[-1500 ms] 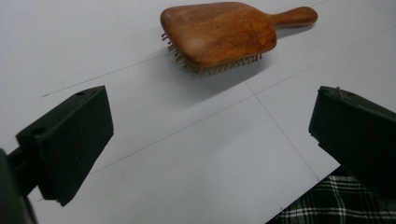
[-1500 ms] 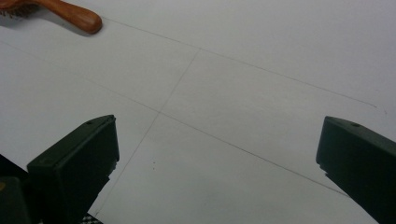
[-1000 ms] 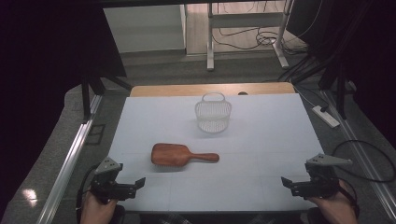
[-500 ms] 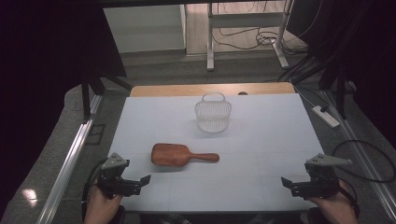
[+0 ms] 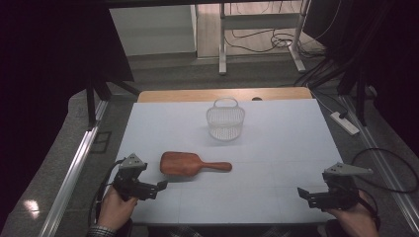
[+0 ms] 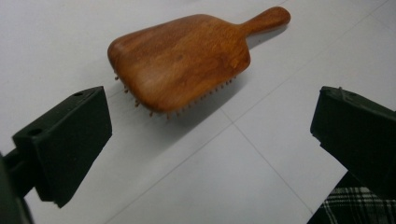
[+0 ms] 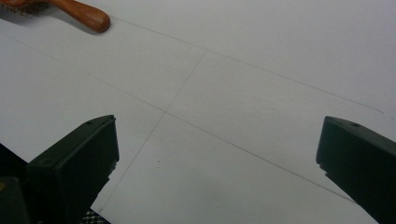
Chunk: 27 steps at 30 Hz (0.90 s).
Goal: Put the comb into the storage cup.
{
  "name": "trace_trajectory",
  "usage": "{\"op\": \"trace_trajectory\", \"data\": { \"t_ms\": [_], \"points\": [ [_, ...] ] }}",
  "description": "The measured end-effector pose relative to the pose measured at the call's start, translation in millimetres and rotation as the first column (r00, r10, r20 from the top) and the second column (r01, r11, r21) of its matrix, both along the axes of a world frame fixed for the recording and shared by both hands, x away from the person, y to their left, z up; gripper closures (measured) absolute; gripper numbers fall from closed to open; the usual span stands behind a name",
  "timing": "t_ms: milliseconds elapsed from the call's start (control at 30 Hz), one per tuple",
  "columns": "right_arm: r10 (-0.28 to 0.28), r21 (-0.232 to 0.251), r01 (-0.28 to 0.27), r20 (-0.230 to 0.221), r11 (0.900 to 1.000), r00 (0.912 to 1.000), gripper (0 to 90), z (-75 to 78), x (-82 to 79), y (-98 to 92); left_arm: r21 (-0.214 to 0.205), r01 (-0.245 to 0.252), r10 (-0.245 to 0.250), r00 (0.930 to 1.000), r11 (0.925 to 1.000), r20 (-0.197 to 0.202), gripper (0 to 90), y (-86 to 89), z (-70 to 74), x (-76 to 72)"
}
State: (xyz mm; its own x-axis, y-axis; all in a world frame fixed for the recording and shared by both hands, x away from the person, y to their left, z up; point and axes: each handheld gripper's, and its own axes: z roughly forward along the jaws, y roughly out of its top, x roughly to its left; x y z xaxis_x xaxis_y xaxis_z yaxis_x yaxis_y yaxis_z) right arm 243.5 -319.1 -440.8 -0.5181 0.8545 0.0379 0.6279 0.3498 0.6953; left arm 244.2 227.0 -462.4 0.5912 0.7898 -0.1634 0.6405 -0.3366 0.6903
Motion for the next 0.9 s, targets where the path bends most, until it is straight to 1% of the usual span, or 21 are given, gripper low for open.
{"op": "trace_trajectory", "data": {
  "t_ms": [133,200,267,300,333,400,567,900],
  "points": [
    [0.003,0.000,-0.003,0.001,1.0000,1.0000,0.0,0.0,-0.1,0.1,0.005,0.012,-0.012,0.9999,0.9999,-0.003,0.0,-6.7,1.9,8.3],
    [0.004,0.000,-0.004,0.002,1.0000,1.0000,0.0,0.1,-0.2,0.1,0.003,0.020,-0.020,0.9997,0.9998,-0.011,0.0,-9.9,1.8,12.4],
    [0.006,0.001,-0.006,0.002,1.0000,1.0000,0.0,0.1,-0.3,0.1,0.011,0.027,-0.027,0.9995,0.9996,-0.013,0.0,-12.9,1.1,16.3],
    [0.007,0.000,-0.007,0.003,1.0000,1.0000,0.0,0.1,-0.3,0.1,0.011,0.027,-0.027,0.9995,0.9996,-0.013,0.0,-12.9,1.1,16.3],
    [0.009,0.000,-0.009,0.003,1.0000,1.0000,0.0,0.1,-0.4,0.2,0.029,0.036,-0.036,0.9992,0.9989,-0.016,0.0,-15.9,0.3,19.8],
    [0.010,-0.001,-0.010,0.003,0.9999,0.9999,0.0,0.0,-0.4,0.3,0.033,0.045,-0.045,0.9988,0.9984,-0.020,0.0,-18.7,-0.2,23.0],
    [0.015,-0.002,-0.015,0.004,0.9999,0.9999,0.0,0.1,-0.5,0.5,0.019,0.054,-0.054,0.9981,0.9983,-0.028,0.0,-22.7,-0.3,32.5],
    [0.020,-0.006,-0.020,0.002,0.9998,0.9998,0.0,0.0,-0.5,1.0,0.025,0.076,-0.075,0.9965,0.9968,-0.038,0.0,-37.0,1.4,50.5]
  ]
}}
